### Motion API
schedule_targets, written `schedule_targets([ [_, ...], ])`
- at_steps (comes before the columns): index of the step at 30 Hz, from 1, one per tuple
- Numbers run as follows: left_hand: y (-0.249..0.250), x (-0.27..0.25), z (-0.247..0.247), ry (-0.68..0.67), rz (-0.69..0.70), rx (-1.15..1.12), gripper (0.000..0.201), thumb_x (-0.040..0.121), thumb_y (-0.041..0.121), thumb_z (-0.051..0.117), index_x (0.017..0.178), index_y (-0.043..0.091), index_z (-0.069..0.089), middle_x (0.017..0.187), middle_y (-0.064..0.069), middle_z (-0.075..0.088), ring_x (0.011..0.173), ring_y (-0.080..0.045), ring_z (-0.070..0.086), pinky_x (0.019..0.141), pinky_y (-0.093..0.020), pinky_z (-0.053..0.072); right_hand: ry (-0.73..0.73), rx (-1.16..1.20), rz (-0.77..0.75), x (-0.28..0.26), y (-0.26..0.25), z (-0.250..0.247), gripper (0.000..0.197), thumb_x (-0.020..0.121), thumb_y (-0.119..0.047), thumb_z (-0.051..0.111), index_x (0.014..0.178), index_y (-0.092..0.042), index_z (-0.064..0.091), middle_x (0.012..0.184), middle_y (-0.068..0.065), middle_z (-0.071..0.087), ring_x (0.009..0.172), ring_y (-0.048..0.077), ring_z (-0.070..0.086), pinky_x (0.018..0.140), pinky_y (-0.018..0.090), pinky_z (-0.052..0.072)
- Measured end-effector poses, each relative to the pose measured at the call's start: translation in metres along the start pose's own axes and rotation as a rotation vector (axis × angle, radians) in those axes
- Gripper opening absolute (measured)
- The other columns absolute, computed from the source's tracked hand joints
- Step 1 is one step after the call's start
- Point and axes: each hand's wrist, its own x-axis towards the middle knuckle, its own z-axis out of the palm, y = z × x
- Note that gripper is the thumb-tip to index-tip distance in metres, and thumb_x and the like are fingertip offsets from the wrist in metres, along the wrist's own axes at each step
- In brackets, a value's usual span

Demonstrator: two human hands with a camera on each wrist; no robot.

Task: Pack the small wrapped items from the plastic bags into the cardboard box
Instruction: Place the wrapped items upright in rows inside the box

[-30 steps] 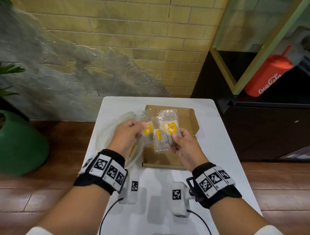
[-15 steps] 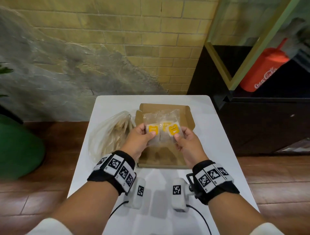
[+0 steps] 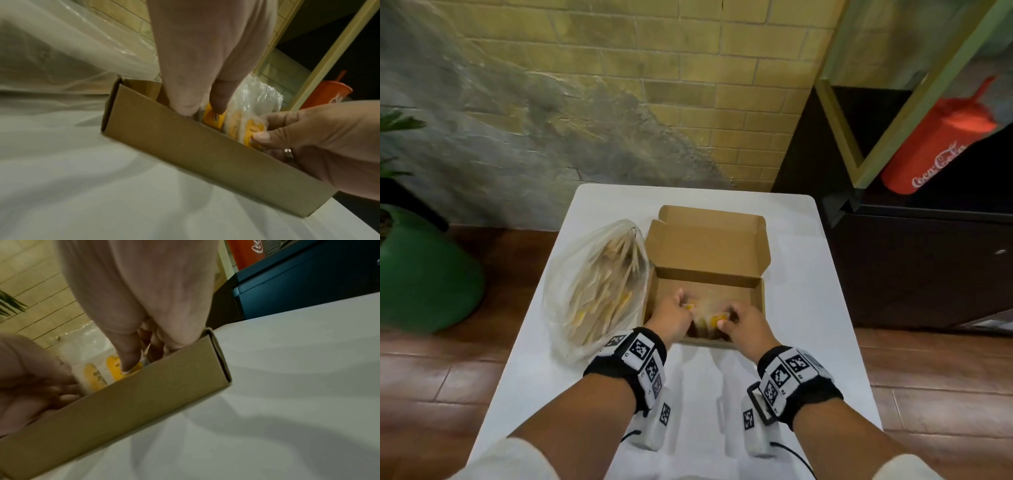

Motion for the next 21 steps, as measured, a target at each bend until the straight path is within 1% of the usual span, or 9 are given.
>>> schedule_targets([
  [1,0.003,-0.002,0.001,0.014,0.001,0.000,0.027,0.089,-0.003,0.047,0.091,0.022,0.057,0.103,-0.006,0.060,0.099,-0.025,0.058,0.088,-0.034,0.049,0.004,0.006,0.006,0.000,0.001,-0.001,0.011,0.086,-0.008,0.059,0.098,-0.008,0.060,0.093,0.005,0.061,0.089,0.022,0.056,0.076,0.025,0.042],
  [3,0.005,-0.005,0.005,0.030,0.015,0.031,0.027,0.090,-0.004,0.046,0.102,0.018,0.056,0.101,-0.004,0.057,0.095,-0.020,0.053,0.080,-0.025,0.042,0.022,-0.014,0.016,-0.001,0.004,-0.004,0.009,0.088,-0.010,0.057,0.096,-0.006,0.059,0.093,0.008,0.062,0.088,0.024,0.056,0.074,0.027,0.044],
  [6,0.008,-0.008,0.007,0.071,0.049,0.076,0.031,0.090,-0.003,0.047,0.113,0.015,0.058,0.100,-0.004,0.059,0.095,-0.019,0.054,0.078,-0.025,0.039,0.063,-0.003,0.030,-0.001,0.007,-0.008,0.016,0.090,-0.011,0.054,0.103,-0.002,0.057,0.101,0.016,0.064,0.094,0.029,0.058,0.081,0.033,0.045],
  [8,0.017,-0.010,0.003,0.109,0.118,0.078,0.031,0.089,-0.004,0.047,0.111,0.014,0.060,0.095,-0.002,0.062,0.095,-0.020,0.057,0.077,-0.025,0.041,0.096,0.052,0.021,0.000,0.002,-0.017,0.020,0.090,-0.013,0.053,0.109,-0.007,0.056,0.107,0.013,0.064,0.100,0.028,0.058,0.088,0.035,0.046],
  [10,0.031,-0.010,-0.005,0.166,0.199,0.158,0.031,0.089,-0.003,0.046,0.113,0.011,0.060,0.101,-0.008,0.065,0.094,-0.025,0.059,0.075,-0.024,0.042,0.162,0.036,-0.033,0.004,-0.007,-0.033,0.017,0.090,-0.014,0.052,0.106,-0.008,0.056,0.103,0.012,0.064,0.097,0.027,0.059,0.086,0.035,0.048],
  [13,0.055,-0.012,-0.018,0.192,0.323,0.414,0.033,0.092,0.003,0.044,0.118,0.014,0.061,0.107,-0.009,0.065,0.087,-0.021,0.058,0.071,-0.024,0.042,0.197,-0.151,-0.176,0.007,-0.029,-0.062,0.011,0.093,-0.011,0.046,0.099,-0.011,0.055,0.092,0.003,0.060,0.085,0.022,0.055,0.073,0.029,0.044],
  [15,0.065,-0.009,-0.021,0.133,0.372,0.654,0.036,0.090,0.001,0.044,0.118,0.016,0.061,0.113,-0.008,0.065,0.096,-0.022,0.060,0.079,-0.027,0.047,0.129,-0.386,-0.266,0.009,-0.040,-0.073,0.018,0.090,-0.003,0.042,0.086,-0.020,0.049,0.085,0.001,0.054,0.080,0.023,0.052,0.068,0.028,0.038],
  [17,0.067,-0.006,-0.018,0.039,0.384,0.924,0.039,0.089,-0.001,0.046,0.122,0.016,0.059,0.122,-0.007,0.061,0.107,-0.024,0.059,0.090,-0.031,0.048,0.012,-0.637,-0.308,0.012,-0.043,-0.070,0.026,0.084,0.002,0.041,0.083,-0.023,0.046,0.083,0.003,0.053,0.082,0.027,0.054,0.066,0.028,0.036],
  [21,0.059,0.002,-0.019,-0.034,0.332,1.168,0.043,0.088,-0.003,0.043,0.124,0.014,0.058,0.124,-0.009,0.060,0.109,-0.027,0.058,0.094,-0.034,0.048,-0.118,-0.881,-0.277,0.016,-0.032,-0.056,0.027,0.085,0.000,0.043,0.104,-0.015,0.057,0.103,0.009,0.060,0.095,0.031,0.055,0.080,0.034,0.044],
])
